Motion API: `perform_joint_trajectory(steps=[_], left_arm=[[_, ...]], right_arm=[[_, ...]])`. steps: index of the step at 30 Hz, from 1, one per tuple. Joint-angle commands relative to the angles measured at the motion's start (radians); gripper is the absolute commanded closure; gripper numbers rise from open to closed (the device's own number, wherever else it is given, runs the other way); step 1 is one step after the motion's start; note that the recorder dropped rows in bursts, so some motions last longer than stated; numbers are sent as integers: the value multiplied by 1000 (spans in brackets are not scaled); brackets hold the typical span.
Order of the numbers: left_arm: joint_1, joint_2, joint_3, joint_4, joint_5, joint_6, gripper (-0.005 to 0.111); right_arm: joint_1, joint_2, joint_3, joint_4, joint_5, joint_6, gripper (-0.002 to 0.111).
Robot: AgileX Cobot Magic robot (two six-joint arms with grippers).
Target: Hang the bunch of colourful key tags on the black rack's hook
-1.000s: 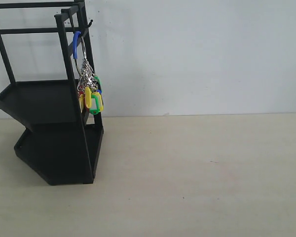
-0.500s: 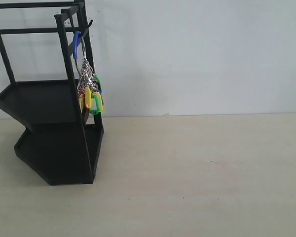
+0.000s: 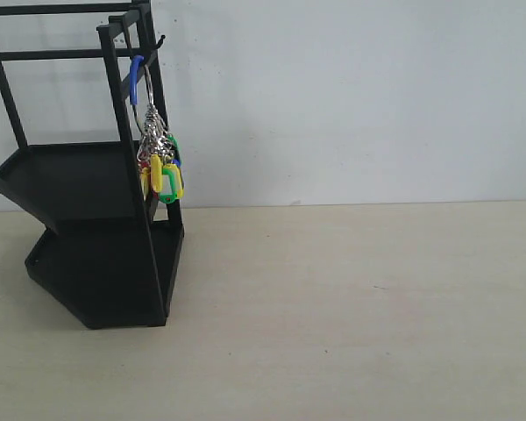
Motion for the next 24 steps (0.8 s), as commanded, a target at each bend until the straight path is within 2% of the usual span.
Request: perform_joint_trajectory(steps=[1,24], left_arm=[[2,-2,3,5,-7,3,102],[2,-2,3,5,-7,3,102]], right_arm=[[-3,-5,0,0,-13,-4,108],[-3,-5,0,0,-35,-4,108]])
